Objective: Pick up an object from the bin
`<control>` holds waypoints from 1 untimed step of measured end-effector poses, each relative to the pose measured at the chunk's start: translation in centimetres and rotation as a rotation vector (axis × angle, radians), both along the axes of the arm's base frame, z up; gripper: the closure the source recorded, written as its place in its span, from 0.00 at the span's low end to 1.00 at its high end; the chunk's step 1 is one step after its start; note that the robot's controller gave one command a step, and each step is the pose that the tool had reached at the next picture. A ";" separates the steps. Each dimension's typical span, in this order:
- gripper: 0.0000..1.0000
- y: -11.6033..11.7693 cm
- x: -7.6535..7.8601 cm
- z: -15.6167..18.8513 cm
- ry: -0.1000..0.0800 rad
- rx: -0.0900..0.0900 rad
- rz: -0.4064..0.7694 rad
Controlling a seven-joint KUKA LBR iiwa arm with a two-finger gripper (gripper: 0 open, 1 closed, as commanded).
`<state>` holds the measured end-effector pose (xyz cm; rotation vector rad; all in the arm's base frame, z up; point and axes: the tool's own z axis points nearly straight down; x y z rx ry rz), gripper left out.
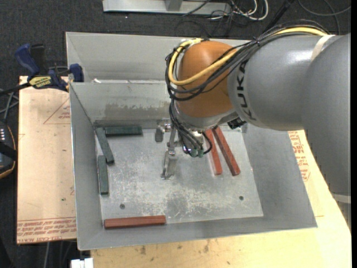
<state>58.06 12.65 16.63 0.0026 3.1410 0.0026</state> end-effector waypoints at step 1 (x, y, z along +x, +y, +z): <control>0.00 -4.6 1.6 -3.8 -0.006 0.002 0.005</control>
Offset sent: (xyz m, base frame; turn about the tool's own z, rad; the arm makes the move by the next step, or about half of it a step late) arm 0.0543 -0.0494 -0.0751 0.0091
